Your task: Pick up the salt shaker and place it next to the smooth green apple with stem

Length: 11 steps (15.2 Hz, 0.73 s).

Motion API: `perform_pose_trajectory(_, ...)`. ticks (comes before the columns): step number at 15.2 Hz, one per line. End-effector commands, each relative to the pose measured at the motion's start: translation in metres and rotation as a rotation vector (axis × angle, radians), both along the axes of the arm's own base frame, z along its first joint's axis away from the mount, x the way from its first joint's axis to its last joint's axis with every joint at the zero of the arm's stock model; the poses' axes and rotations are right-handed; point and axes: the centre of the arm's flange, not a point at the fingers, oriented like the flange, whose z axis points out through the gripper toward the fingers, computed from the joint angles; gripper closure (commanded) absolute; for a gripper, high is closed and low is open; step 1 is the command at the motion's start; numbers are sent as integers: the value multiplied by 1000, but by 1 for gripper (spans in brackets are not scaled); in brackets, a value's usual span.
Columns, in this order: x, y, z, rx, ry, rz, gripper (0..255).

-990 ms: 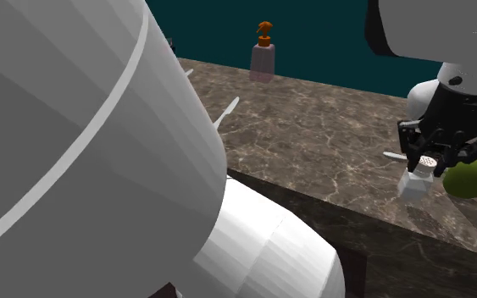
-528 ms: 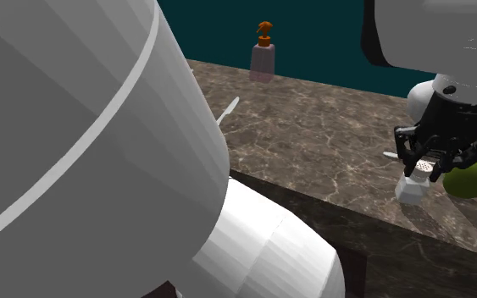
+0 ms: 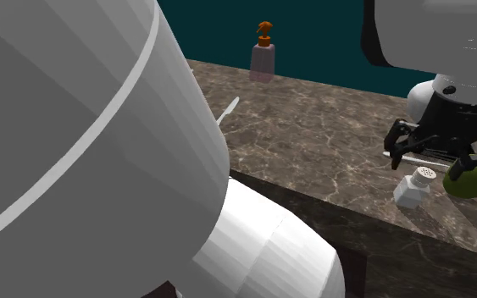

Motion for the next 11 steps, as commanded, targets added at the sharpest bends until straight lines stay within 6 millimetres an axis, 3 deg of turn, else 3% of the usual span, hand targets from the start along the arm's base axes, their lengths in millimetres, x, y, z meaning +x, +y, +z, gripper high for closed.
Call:
perform_pose_trajectory(1, 0, 2, 13, 0, 0, 0, 0)
perform_pose_trajectory(4, 0, 6, 50, 0, 0, 0, 0)
perform_pose_trajectory(11, 0, 6, 50, 0, 0, 0, 0)
